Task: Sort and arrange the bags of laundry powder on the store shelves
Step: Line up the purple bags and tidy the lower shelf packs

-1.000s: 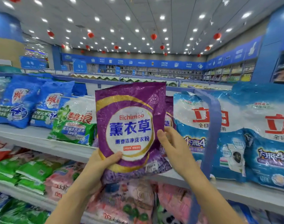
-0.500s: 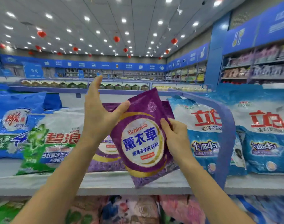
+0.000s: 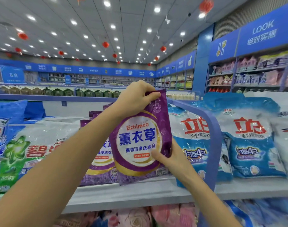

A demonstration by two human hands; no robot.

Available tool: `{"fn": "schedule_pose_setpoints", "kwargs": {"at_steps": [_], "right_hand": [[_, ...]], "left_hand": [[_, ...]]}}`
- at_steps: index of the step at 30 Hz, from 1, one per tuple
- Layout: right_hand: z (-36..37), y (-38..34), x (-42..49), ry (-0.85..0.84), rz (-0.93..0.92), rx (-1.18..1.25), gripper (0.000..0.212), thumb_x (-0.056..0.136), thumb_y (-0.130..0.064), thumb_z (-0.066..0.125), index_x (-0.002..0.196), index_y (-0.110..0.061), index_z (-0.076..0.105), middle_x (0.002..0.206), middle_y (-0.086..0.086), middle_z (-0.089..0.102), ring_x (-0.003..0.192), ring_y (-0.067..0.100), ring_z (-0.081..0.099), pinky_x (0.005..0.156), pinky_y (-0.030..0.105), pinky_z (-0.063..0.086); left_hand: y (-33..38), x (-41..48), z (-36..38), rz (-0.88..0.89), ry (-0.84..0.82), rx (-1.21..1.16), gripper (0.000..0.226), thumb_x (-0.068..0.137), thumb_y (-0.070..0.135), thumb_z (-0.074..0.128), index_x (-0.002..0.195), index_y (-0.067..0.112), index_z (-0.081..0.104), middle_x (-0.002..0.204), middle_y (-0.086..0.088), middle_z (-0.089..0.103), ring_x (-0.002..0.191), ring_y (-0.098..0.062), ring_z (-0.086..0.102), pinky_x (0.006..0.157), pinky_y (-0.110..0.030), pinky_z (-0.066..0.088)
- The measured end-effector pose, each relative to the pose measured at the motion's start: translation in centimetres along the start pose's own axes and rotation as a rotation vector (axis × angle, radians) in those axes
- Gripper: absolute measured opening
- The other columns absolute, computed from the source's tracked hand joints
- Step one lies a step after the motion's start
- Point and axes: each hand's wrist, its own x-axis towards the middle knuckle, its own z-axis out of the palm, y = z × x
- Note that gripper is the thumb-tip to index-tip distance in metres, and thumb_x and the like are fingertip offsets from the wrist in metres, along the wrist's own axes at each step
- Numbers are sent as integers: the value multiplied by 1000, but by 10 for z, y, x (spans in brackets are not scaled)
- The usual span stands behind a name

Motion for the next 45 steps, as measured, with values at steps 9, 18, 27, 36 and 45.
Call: {"fn": "schedule_pose_setpoints", "kwargs": {"at_steps": [9, 18, 27, 36, 45], "right_hand": [[5, 33, -1, 74, -43, -83, 39, 87, -49, 47, 119, -29, 56, 109, -25, 65, 105, -7, 57, 87, 9, 43], [2, 42, 26, 160, 210, -41, 46, 93, -45, 49, 135, -27, 42, 131, -12, 54, 124, 11, 49, 102, 30, 43], [22, 55, 37, 224, 377, -468, 45, 100, -44, 27, 111, -10, 54, 117, 11, 60, 111, 28, 54, 94, 41, 43], [28, 54, 56, 438, 264, -122, 44, 98, -40, 38, 135, -18, 45, 132, 0, 54, 122, 21, 50, 104, 40, 39], [25, 48, 91, 426, 375, -340, 35, 102, -21, 30, 133, -11, 40, 136, 8, 48, 123, 26, 47, 96, 35, 38]], "left_hand": [[-10, 28, 15, 78, 83, 432, 36, 100, 39, 42, 84, 13, 62, 65, 8, 52, 65, -19, 51, 51, -27, 27], [-34, 35, 62, 57, 75, 376, 34, 98, 37, 47, 100, 13, 70, 81, -3, 68, 78, -27, 63, 57, -29, 34], [-47, -18, 71, -161, 451, 318, 39, 94, 41, 52, 117, 10, 56, 112, -9, 57, 105, -26, 51, 91, -35, 32], [-46, -140, 131, -70, -2, 510, 90, 53, 60, 81, 127, 17, 53, 129, -16, 58, 118, -36, 55, 102, -49, 39], [-69, -142, 134, -101, -250, 592, 113, 47, 87, 53, 137, 20, 38, 135, -13, 54, 147, -20, -13, 108, -39, 5]]}}
